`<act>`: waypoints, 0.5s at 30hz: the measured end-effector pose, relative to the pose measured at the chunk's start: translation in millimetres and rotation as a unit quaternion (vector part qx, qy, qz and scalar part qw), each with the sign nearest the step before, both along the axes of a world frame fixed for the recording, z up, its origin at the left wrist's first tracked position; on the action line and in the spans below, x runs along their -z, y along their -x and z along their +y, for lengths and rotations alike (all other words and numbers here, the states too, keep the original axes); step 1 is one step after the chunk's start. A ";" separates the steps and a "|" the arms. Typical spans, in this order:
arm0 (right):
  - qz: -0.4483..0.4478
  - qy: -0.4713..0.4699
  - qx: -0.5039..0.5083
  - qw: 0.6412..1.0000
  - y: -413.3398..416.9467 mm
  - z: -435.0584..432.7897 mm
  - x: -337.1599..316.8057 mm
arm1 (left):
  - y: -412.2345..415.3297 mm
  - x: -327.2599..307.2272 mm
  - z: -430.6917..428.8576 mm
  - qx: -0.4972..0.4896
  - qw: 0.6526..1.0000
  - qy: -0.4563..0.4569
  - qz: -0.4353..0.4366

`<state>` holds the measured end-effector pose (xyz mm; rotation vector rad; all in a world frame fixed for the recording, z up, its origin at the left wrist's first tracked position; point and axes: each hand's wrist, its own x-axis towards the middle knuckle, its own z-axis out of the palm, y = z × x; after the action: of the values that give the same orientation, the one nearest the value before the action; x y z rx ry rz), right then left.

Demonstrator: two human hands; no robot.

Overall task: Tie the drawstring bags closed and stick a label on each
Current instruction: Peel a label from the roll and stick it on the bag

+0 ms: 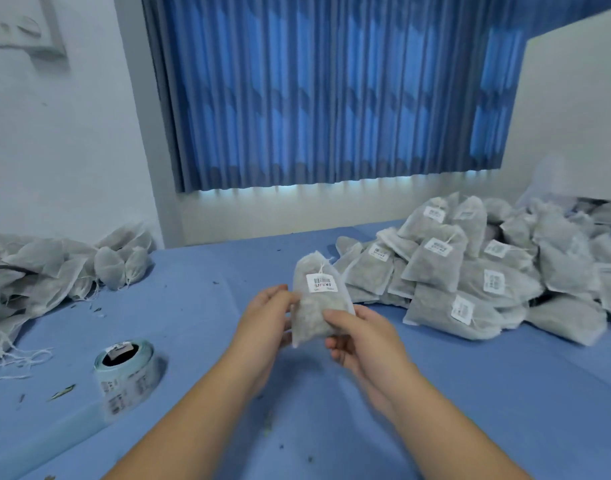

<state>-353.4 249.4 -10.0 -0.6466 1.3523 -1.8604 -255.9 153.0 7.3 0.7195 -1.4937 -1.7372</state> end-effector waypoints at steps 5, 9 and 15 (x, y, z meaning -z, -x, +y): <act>-0.056 0.056 0.102 0.992 65.0 40.9 -1.7 | 58.2 -8.1 36.3 0.045 0.999 -0.008 0.010; -0.071 0.112 0.139 0.981 110.1 53.7 -27.8 | 83.0 -18.4 55.3 0.069 0.998 0.011 0.008; -0.107 0.206 0.228 0.945 185.4 55.6 -98.5 | 100.6 -43.2 63.8 0.066 0.996 -0.001 0.065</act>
<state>-538.8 304.9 88.5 -0.3255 1.0324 -2.5453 -356.5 216.8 50.5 0.5084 -1.4795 -1.8467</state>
